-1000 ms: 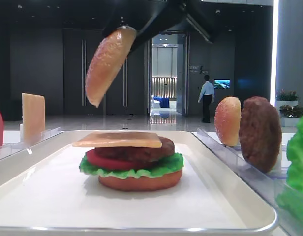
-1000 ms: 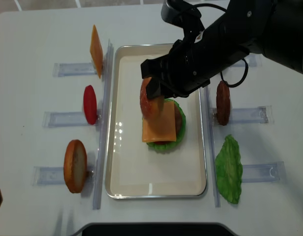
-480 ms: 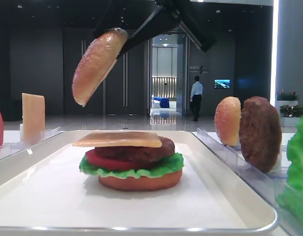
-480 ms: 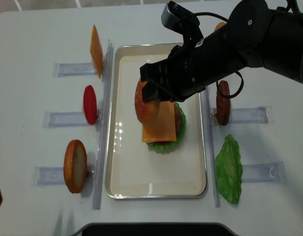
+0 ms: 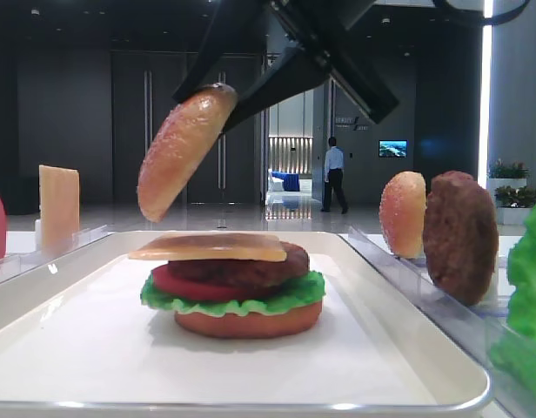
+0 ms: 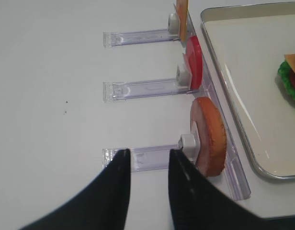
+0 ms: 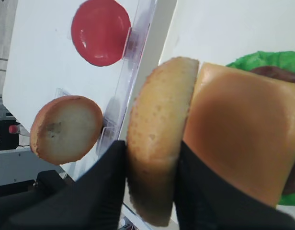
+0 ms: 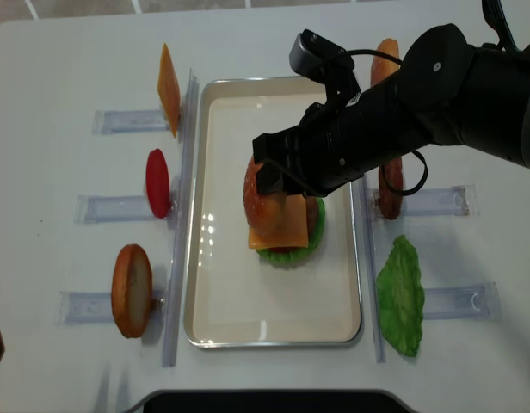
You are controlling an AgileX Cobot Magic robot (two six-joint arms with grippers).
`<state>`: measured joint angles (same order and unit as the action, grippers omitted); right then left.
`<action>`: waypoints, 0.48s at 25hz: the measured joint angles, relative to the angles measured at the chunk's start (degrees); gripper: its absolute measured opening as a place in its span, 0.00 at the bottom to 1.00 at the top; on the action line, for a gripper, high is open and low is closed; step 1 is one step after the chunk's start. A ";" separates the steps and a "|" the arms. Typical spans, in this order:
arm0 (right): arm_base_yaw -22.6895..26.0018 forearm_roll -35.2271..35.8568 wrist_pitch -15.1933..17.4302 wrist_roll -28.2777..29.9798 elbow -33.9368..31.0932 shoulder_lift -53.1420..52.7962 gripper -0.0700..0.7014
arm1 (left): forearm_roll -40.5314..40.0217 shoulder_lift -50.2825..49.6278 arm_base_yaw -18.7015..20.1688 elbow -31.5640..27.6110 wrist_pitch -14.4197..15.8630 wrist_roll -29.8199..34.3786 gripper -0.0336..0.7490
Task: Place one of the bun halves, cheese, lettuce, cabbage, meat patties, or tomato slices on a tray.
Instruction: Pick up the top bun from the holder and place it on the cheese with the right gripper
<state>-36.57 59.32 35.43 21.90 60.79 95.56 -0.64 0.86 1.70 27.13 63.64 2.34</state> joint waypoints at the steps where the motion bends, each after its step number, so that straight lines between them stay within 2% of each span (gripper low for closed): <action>1: 0.00 0.28 -0.05 0.29 0.00 0.00 0.37 | 0.00 0.00 0.00 0.00 0.00 0.00 0.31; 12: 0.00 0.45 -1.75 0.69 -0.50 0.00 0.37 | 0.00 0.00 0.00 0.00 0.00 0.00 0.31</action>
<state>-36.57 59.77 33.68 22.60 60.29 95.56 -0.64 0.86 1.70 27.13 63.64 2.34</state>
